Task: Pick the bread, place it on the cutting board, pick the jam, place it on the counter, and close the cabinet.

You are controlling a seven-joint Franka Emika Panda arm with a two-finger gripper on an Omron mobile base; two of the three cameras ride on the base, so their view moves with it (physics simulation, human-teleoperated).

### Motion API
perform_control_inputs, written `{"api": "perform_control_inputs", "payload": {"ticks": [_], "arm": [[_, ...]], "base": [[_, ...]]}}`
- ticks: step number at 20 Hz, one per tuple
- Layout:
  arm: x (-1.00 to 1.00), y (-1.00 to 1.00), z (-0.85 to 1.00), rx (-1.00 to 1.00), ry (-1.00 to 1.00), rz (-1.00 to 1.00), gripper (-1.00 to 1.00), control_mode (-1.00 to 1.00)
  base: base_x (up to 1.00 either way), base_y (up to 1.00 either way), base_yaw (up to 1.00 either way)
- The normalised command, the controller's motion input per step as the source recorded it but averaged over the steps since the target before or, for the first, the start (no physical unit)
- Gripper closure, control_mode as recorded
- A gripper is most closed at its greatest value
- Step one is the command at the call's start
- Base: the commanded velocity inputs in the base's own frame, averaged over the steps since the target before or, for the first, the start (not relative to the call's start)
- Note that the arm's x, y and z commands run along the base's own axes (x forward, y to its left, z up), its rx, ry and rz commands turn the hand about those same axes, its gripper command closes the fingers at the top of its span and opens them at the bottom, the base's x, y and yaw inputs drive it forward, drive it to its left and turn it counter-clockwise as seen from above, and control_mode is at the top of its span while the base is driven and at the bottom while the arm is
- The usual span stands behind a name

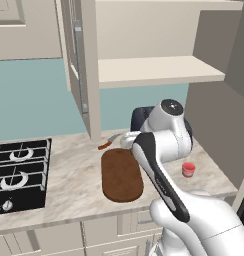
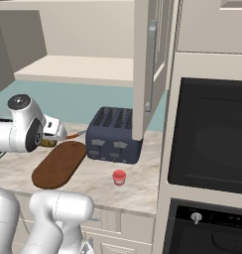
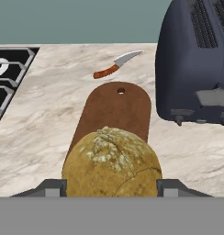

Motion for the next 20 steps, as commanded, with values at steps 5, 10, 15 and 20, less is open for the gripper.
{"api": "perform_control_inputs", "payload": {"ticks": [5,10,15,20], "arm": [[0.0,0.14,-0.35,0.0,0.01,0.0,1.0,-1.0],[0.04,0.1,-0.35,0.0,0.01,0.0,1.0,-1.0],[0.1,0.06,-0.38,0.0,0.01,0.0,1.0,-1.0],[0.13,0.05,-0.36,0.0,0.02,0.0,1.0,-1.0]], "base": [[0.0,0.0,0.0],[0.0,0.0,0.0],[0.0,0.0,0.0],[0.0,0.0,0.0]]}}
